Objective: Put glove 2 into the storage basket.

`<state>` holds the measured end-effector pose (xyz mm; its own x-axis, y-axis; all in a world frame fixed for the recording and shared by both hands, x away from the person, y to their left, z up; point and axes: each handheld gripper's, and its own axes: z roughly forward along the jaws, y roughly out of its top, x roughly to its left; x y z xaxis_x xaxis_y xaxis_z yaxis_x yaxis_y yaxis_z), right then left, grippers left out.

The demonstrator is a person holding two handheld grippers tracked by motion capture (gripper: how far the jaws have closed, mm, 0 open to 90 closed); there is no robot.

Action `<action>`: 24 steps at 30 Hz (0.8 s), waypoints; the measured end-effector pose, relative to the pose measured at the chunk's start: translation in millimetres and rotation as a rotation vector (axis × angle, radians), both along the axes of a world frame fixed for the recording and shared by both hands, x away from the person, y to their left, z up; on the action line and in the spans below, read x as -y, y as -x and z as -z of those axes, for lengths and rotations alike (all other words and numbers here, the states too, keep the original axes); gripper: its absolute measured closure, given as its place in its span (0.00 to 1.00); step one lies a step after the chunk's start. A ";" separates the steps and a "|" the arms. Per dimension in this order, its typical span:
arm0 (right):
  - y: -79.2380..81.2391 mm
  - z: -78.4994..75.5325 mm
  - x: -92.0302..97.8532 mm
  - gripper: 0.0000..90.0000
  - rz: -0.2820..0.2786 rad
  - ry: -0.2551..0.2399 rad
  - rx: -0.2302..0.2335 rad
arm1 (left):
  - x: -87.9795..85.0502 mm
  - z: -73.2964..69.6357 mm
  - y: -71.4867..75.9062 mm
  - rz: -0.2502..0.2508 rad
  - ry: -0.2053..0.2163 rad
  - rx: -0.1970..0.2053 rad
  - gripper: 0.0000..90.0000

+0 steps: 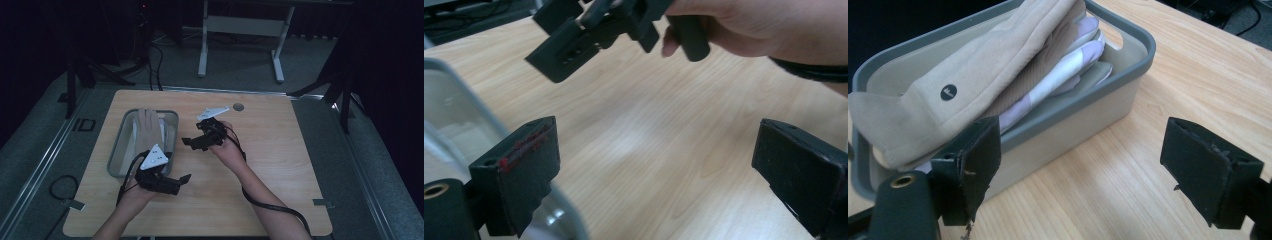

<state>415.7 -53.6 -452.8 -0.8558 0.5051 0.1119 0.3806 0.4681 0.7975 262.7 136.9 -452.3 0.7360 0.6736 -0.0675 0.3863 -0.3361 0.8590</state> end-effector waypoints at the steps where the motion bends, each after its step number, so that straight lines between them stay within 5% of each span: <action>1: 0.6 1.1 2.2 0.18 -0.001 0.003 -0.002 | 2.9 1.6 0.9 0.009 0.001 -0.003 0.06; 14: 12.0 29.6 34.3 0.18 0.005 0.050 -0.017 | 35.0 28.2 7.4 0.114 0.010 -0.016 0.06; 24: 22.7 56.8 61.2 0.17 0.010 0.033 -0.036 | 49.5 44.8 8.3 0.160 -0.029 -0.009 0.06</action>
